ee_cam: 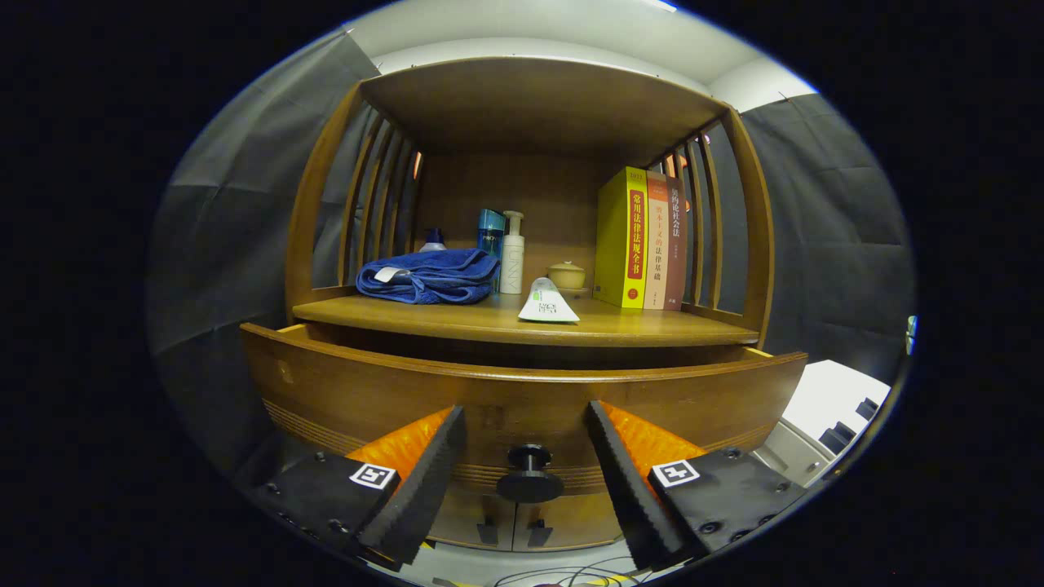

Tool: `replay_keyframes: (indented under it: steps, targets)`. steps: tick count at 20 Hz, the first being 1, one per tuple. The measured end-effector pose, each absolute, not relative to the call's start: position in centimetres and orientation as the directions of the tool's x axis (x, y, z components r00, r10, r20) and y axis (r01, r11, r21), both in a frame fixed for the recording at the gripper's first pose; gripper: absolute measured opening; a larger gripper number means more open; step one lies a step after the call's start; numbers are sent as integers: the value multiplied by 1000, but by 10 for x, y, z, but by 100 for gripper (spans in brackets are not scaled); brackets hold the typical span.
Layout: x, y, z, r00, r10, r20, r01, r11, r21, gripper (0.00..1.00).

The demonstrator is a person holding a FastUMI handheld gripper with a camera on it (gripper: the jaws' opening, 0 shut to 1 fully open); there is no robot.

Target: Pull open the drawer, take out the items inside it, and place them on the countertop above the cabinet.

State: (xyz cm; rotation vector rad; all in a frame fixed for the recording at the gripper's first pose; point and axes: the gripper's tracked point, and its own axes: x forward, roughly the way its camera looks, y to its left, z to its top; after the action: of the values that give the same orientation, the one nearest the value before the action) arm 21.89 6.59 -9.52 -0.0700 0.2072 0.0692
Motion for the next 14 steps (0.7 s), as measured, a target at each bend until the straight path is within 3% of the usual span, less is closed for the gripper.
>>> replay_keyframes:
  steps: [6, 14]
  targets:
    - [263, 69, -98, 981, 64, -185, -70, 997, -29, 98]
    - [267, 64, -90, 983, 44, -178, -49, 998, -29, 98]
